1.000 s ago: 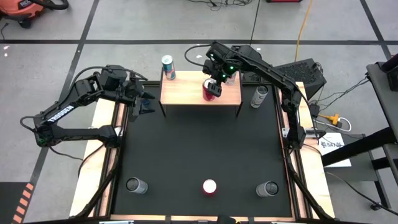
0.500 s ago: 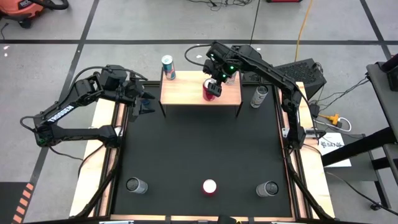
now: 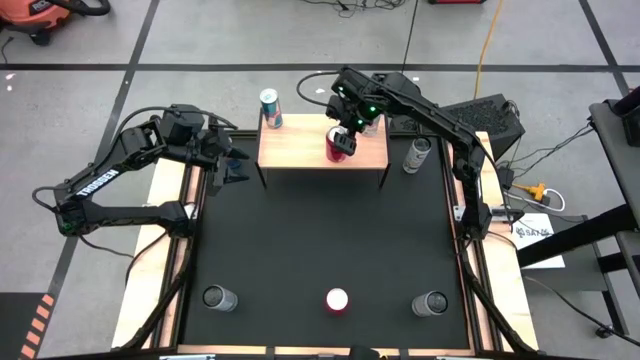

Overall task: Place canned beverage on shelf
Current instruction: Put the top red black soda can on the shelf

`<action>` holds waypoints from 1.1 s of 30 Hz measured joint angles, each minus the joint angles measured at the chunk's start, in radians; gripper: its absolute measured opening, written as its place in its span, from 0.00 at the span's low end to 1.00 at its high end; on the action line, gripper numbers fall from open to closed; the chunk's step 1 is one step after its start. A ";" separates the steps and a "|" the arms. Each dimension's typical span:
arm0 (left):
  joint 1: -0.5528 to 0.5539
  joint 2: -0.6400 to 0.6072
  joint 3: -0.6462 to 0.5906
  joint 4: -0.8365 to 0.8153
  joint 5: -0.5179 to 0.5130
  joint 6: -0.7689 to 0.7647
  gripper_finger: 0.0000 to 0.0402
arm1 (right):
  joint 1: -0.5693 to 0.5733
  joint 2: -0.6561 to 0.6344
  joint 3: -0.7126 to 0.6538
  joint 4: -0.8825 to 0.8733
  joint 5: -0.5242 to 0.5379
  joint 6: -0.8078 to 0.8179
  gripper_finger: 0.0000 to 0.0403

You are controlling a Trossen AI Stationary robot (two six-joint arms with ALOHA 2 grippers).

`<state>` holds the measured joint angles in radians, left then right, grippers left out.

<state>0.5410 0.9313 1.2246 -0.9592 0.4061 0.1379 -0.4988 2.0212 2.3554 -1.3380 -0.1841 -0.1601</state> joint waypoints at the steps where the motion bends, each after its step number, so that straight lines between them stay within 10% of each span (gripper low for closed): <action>1: 0.000 0.000 0.000 0.000 0.000 0.000 0.75 | 0.000 0.000 0.000 0.000 0.000 -0.006 0.72; 33: 0.000 0.000 0.000 0.000 0.000 0.000 0.75 | -0.043 -0.001 0.000 0.034 -0.055 -0.088 0.74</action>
<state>0.5411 0.9310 1.2247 -0.9592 0.4065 0.1379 -0.5422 2.0205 2.3554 -1.3038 -0.2387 -0.2485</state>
